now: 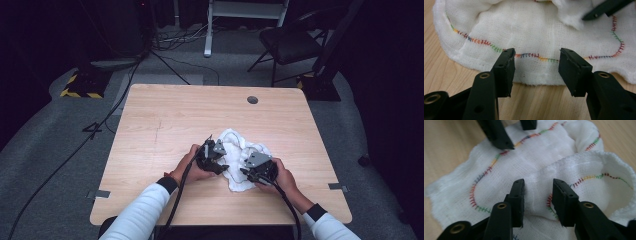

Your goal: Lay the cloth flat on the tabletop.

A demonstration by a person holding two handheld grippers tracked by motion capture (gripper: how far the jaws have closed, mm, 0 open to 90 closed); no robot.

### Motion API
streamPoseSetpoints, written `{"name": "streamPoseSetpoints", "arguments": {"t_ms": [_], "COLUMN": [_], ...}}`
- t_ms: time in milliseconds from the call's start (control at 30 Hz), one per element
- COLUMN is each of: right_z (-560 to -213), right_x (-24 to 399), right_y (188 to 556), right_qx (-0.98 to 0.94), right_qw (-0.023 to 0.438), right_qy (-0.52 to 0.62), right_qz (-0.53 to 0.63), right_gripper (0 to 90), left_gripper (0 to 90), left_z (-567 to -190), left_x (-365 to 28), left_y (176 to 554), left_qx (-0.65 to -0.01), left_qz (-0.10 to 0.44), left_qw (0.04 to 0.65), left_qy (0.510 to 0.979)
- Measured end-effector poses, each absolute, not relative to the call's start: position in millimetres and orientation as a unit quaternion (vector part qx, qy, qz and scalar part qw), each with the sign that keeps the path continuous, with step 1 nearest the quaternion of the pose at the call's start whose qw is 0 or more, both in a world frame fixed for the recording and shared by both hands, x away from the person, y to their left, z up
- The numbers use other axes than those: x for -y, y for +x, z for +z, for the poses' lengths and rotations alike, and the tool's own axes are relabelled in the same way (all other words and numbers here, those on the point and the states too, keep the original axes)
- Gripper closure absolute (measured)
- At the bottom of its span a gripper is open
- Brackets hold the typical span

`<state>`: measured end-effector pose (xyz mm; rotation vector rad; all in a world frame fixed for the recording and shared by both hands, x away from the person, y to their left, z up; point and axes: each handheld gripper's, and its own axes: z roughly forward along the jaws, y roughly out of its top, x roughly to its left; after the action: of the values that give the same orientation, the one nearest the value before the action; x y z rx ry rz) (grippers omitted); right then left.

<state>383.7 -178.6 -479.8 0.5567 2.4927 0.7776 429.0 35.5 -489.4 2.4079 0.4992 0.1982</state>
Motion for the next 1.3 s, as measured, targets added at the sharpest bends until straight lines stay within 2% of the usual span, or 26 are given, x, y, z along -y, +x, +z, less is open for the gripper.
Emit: {"name": "streamPoseSetpoints", "arguments": {"t_ms": [233, 467, 500, 533, 600, 667, 833, 900, 933, 967, 1033, 1067, 1100, 1300], "right_z": [-465, -458, -456, -456, -455, -454, -455, -457, -458, -460, -464, -464, -463, -455], "right_x": [206, 229, 230, 230, 227, 221, 207, 204, 202, 201, 202, 207, 211, 244], "right_y": [392, 403, 403, 403, 404, 407, 427, 431, 434, 437, 441, 441, 441, 441], "right_qx": [-0.871, -0.856, -0.857, -0.857, -0.860, -0.867, -0.876, -0.879, -0.880, -0.881, -0.884, -0.885, -0.882, -0.862], "right_qw": [0.290, 0.281, 0.275, 0.275, 0.266, 0.253, 0.244, 0.244, 0.249, 0.249, 0.245, 0.248, 0.251, 0.258], "right_qy": [0.258, 0.292, 0.290, 0.290, 0.287, 0.278, 0.271, 0.270, 0.270, 0.271, 0.271, 0.272, 0.276, 0.319], "right_qz": [0.302, 0.321, 0.326, 0.326, 0.328, 0.328, 0.317, 0.308, 0.301, 0.297, 0.291, 0.286, 0.288, 0.300], "right_gripper": [83.3, 83.4, 75.5, 75.5, 63.8, 55.7, 48.8, 48.9, 50.5, 55.8, 67.5, 77.7, 81.0, 83.2], "left_gripper": [47.3, 47.4, 47.4, 47.4, 47.4, 47.5, 47.5, 47.5, 47.6, 47.7, 47.8, 47.8, 47.9, 48.0], "left_z": [-489, -487, -488, -488, -488, -488, -488, -488, -488, -489, -489, -489, -489, -489], "left_x": [-38, -45, -48, -48, -50, -51, -52, -52, -52, -53, -54, -55, -56, -62], "left_y": [430, 431, 432, 432, 433, 433, 433, 433, 434, 434, 434, 434, 434, 433], "left_qx": [-0.184, -0.180, -0.181, -0.181, -0.179, -0.178, -0.177, -0.176, -0.173, -0.173, -0.173, -0.172, -0.172, -0.175], "left_qz": [0.072, 0.061, 0.059, 0.059, 0.060, 0.058, 0.058, 0.058, 0.056, 0.056, 0.055, 0.058, 0.057, 0.056], "left_qw": [0.328, 0.319, 0.321, 0.321, 0.323, 0.323, 0.325, 0.326, 0.326, 0.327, 0.328, 0.327, 0.327, 0.326], "left_qy": [0.924, 0.928, 0.928, 0.928, 0.927, 0.928, 0.927, 0.927, 0.928, 0.927, 0.927, 0.928, 0.927, 0.927]}}
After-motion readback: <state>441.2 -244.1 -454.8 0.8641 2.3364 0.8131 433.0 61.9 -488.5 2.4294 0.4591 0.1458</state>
